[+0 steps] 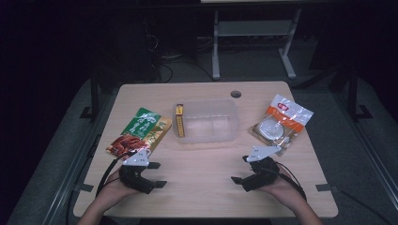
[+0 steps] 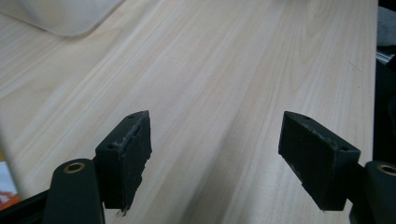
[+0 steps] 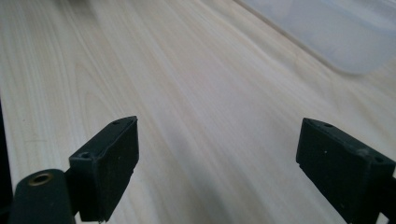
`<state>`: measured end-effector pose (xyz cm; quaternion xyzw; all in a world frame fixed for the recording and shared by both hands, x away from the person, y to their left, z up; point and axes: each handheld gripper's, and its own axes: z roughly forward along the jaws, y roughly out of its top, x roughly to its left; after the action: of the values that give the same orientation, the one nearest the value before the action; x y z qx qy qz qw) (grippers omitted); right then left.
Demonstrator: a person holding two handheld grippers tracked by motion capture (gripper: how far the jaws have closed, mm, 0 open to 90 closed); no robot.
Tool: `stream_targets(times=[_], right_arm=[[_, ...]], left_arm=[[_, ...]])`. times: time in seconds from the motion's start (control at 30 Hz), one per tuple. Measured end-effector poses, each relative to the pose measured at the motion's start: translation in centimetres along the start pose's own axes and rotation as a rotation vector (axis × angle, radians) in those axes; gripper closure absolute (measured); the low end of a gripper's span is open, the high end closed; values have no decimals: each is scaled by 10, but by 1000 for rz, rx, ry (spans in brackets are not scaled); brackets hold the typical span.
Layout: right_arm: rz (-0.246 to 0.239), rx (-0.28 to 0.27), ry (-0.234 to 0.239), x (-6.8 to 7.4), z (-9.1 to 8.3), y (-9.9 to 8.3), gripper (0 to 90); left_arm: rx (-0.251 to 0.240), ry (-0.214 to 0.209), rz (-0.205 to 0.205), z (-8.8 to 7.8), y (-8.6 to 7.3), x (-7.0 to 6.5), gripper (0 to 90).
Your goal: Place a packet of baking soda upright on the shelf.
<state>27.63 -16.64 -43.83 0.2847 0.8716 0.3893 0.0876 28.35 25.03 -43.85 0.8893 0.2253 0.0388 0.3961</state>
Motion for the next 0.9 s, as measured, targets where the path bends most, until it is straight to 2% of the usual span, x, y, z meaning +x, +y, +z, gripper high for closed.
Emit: stream_targets(times=[0.17, 0.3, 0.4, 0.43, 0.53, 0.7, 0.9], right_arm=[[21, -18, -14, 2, -5, -10, 128], [34, -34, -32, 0, -7, -11, 128], [27, -32, -36, 0, -6, -12, 128], [21, -29, -39, -1, -6, -13, 128], [31, -28, -40, -2, -6, -13, 128], [27, -23, -59, -5, -6, -14, 128], [19, -21, -69, -7, -5, -14, 129]], left_arm=[[13, 47, -15, 0, 3, 2, 251], [24, 80, -21, -1, 7, 4, 251], [38, 110, -13, -4, 10, 8, 252], [29, 119, -29, -5, 11, 9, 252], [21, 153, -38, -11, 13, 16, 258], [1, 231, -84, -24, 16, 33, 262], [-22, 324, -148, -38, 15, 60, 275]])
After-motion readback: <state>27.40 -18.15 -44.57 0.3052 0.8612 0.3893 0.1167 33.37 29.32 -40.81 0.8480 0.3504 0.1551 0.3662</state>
